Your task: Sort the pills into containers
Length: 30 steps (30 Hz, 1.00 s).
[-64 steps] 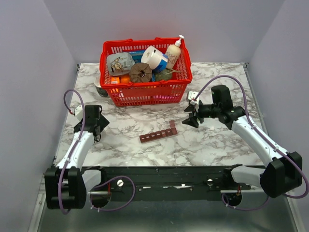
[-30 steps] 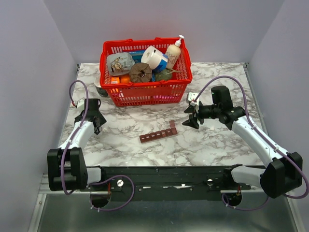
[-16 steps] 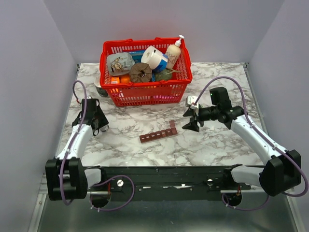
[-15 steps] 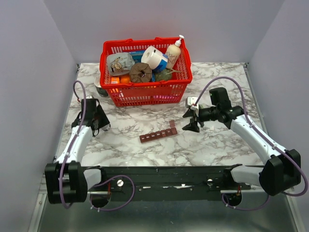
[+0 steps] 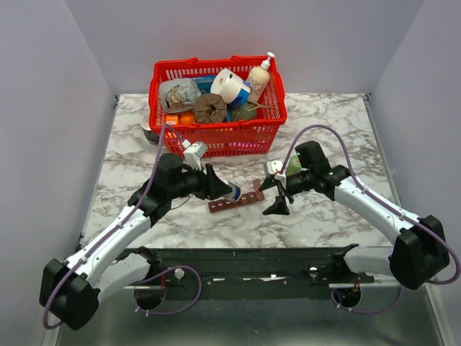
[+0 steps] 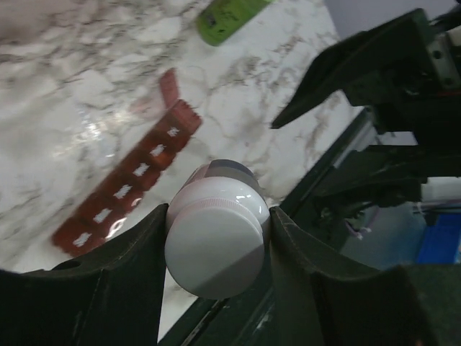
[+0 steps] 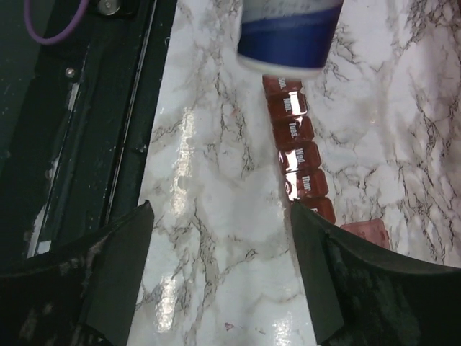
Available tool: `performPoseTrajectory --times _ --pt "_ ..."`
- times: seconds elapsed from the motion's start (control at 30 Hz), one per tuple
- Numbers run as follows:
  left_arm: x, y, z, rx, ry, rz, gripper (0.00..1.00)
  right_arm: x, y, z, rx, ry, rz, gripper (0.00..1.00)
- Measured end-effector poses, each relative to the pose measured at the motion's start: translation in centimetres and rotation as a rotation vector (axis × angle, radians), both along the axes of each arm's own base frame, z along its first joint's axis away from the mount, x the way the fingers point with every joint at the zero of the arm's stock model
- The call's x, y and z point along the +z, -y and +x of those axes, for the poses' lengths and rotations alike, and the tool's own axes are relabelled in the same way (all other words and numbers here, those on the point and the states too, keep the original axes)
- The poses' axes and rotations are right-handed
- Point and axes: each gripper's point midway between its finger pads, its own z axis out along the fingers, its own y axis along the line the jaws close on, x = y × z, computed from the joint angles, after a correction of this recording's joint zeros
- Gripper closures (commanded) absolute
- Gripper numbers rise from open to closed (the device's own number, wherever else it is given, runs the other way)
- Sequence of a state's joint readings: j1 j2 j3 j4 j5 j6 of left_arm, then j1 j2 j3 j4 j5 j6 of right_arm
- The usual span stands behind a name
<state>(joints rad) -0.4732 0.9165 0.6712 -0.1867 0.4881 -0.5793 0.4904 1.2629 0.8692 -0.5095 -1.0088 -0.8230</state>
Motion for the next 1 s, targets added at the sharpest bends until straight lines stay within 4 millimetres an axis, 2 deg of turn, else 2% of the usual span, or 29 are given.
performPoseTrajectory --times 0.07,0.13,0.27,0.37,0.63,0.73,0.87,1.0 --pt "0.6 2.6 -0.7 -0.052 -0.014 -0.051 1.00 0.1 -0.5 0.2 -0.017 0.011 0.004 0.00" --pt "0.6 4.4 -0.9 -0.065 -0.043 -0.076 1.00 0.4 -0.9 0.4 -0.031 0.017 0.013 0.00" --pt "0.3 7.3 -0.4 -0.041 -0.111 -0.069 1.00 0.9 -1.5 1.2 -0.069 0.032 0.020 0.00" --pt "0.9 8.8 0.4 -0.004 -0.128 -0.063 1.00 1.0 -1.6 1.6 -0.096 0.031 0.019 0.00" --pt "1.7 9.7 1.3 0.093 -0.177 -0.126 1.00 1.3 -2.0 2.0 -0.132 -0.010 0.034 0.02" --pt "1.9 9.9 1.3 0.105 -0.188 -0.144 1.00 1.7 -2.2 2.1 -0.147 -0.028 0.048 0.07" --pt "2.3 10.2 1.3 0.109 -0.194 -0.167 1.00 2.2 -2.6 2.4 -0.168 -0.054 0.069 0.19" --pt "2.3 10.4 1.1 0.109 -0.198 -0.170 1.00 2.3 -2.7 2.7 -0.185 -0.072 0.077 0.24"
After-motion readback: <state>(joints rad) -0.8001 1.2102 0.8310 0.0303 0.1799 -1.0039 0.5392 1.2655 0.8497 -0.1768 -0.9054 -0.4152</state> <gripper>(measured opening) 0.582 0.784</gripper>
